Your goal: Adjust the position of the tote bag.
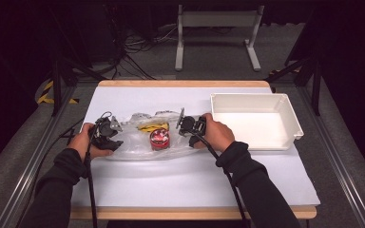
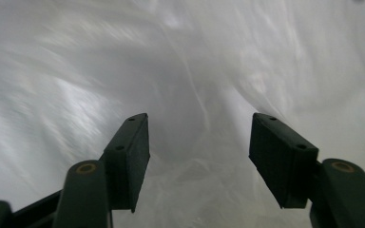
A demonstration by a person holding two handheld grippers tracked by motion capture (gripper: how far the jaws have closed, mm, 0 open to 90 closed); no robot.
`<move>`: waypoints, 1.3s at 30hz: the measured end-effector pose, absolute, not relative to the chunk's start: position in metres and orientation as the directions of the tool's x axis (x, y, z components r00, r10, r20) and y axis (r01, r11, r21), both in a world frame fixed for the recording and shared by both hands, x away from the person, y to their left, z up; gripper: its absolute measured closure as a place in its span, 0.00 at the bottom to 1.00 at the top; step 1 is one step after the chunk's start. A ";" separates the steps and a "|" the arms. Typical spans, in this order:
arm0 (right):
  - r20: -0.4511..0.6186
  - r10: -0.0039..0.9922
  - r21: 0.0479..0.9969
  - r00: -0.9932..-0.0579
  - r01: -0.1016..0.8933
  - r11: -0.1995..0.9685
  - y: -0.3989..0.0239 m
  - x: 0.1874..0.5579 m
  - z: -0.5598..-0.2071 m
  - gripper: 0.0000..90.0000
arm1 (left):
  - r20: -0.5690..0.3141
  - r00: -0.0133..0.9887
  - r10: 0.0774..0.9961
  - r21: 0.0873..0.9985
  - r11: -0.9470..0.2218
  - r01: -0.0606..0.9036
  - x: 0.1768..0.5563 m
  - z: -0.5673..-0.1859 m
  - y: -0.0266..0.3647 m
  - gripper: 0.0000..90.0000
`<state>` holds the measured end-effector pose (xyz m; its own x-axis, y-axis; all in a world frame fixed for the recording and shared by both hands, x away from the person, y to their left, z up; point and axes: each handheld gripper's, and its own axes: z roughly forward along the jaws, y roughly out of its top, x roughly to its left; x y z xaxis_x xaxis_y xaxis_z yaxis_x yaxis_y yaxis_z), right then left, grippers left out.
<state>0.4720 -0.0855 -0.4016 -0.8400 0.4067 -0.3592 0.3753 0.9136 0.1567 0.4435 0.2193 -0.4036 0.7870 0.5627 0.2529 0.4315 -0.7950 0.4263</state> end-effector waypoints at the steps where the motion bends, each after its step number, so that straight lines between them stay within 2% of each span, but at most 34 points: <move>1: -0.350 0.405 0.175 -0.845 0.366 0.914 -0.085 0.470 -0.400 0.44 | 0.250 0.794 0.555 0.433 -0.797 0.421 0.443 -0.402 0.218 0.60; 7: -0.307 0.390 0.295 -0.868 0.303 0.906 -0.081 0.459 -0.385 0.48 | 0.203 0.813 0.546 0.540 -0.755 0.373 0.436 -0.386 0.214 0.59; 12: -0.283 0.385 0.368 -0.878 0.271 0.889 -0.080 0.453 -0.373 0.49 | 0.213 0.832 0.512 0.583 -0.750 0.313 0.426 -0.375 0.210 0.57; 15: -0.267 0.390 0.404 -0.881 0.265 0.875 -0.080 0.451 -0.369 0.54 | 0.200 0.849 0.490 0.596 -0.748 0.291 0.422 -0.374 0.208 0.59; 19: -0.253 0.344 0.406 -0.904 0.224 0.886 -0.078 0.449 -0.367 0.70 | 0.152 0.893 0.424 0.611 -0.750 0.252 0.417 -0.372 0.206 0.74; 21: -0.250 0.327 0.386 -0.911 0.216 0.897 -0.075 0.451 -0.370 0.73 | 0.152 0.902 0.403 0.580 -0.776 0.249 0.416 -0.377 0.201 0.78; 23: -0.237 0.330 0.360 -0.914 0.233 0.903 -0.072 0.453 -0.375 0.67 | 0.147 0.903 0.403 0.571 -0.780 0.254 0.416 -0.382 0.199 0.75; 25: -0.226 0.327 0.341 -0.918 0.239 0.909 -0.069 0.455 -0.380 0.55 | 0.144 0.903 0.405 0.577 -0.776 0.256 0.416 -0.385 0.199 0.68; 29: -0.186 0.330 0.402 -0.925 0.235 0.885 -0.067 0.456 -0.376 0.52 | 0.140 0.895 0.423 0.669 -0.707 0.229 0.403 -0.379 0.207 0.57; 30: -0.186 0.330 0.402 -0.925 0.235 0.885 -0.067 0.456 -0.376 0.52 | 0.140 0.895 0.423 0.669 -0.707 0.229 0.403 -0.379 0.207 0.52; 32: -0.165 0.343 0.444 -0.925 0.241 0.863 -0.065 0.455 -0.371 0.48 | 0.146 0.886 0.441 0.728 -0.654 0.206 0.394 -0.373 0.212 0.49; 34: -0.162 0.336 0.473 -0.928 0.226 0.851 -0.061 0.451 -0.365 0.42 | 0.176 0.855 0.488 0.794 -0.584 0.170 0.379 -0.368 0.218 0.36; 35: -0.159 0.326 0.486 -0.932 0.213 0.848 -0.060 0.450 -0.364 0.42 | 0.176 0.855 0.488 0.794 -0.584 0.170 0.379 -0.368 0.218 0.32; 36: -0.157 0.325 0.492 -0.933 0.211 0.845 -0.059 0.449 -0.364 0.41 | 0.169 0.833 0.527 0.843 -0.516 0.155 0.367 -0.368 0.222 0.29; 39: -0.137 0.331 0.508 -0.934 0.220 0.833 -0.056 0.447 -0.363 0.38 | 0.174 0.793 0.584 0.875 -0.461 0.148 0.348 -0.376 0.229 0.23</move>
<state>0.4474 -0.0555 -0.3633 -0.9338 0.3306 -0.1367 0.2204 0.8328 0.5079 0.3483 0.2292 -0.3761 0.7931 0.5837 0.1738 0.1475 -0.4610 0.8751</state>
